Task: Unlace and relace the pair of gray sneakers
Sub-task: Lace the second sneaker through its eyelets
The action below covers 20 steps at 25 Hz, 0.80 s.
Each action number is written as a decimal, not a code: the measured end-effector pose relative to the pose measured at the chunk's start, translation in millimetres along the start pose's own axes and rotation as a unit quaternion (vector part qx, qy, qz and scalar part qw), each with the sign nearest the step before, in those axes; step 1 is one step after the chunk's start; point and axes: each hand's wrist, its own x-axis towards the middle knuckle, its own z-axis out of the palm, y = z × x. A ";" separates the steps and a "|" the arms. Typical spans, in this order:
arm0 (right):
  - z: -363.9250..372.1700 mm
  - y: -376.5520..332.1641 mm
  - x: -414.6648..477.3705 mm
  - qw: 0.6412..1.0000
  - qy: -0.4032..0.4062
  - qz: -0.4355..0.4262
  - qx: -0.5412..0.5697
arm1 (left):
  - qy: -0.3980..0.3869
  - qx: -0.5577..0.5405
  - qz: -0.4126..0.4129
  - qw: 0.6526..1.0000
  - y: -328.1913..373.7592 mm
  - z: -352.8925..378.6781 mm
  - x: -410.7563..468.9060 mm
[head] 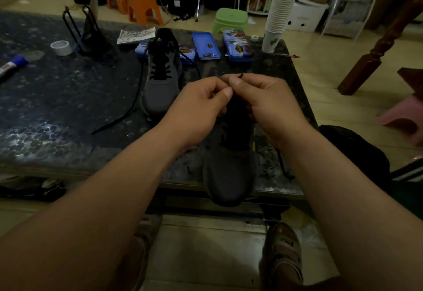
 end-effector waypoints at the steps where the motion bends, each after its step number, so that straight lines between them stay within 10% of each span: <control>1: -3.5 -1.6 3.2 1.000 -0.003 0.009 -0.008 | 0.009 -0.012 -0.003 1.000 -0.6 0.3 0.5; 5: -38.1 5.4 26.5 0.972 0.070 -0.005 -0.223 | 0.045 -0.022 -0.011 0.999 -13.6 -1.3 1.3; 9: -47.4 24.9 40.0 0.898 -0.038 -0.019 -0.439 | 0.035 0.072 0.055 0.995 -19.0 1.5 0.0; 20: -43.3 8.0 34.4 0.947 -0.166 -0.039 -0.273 | 0.059 0.169 0.063 0.982 -17.9 -2.0 11.0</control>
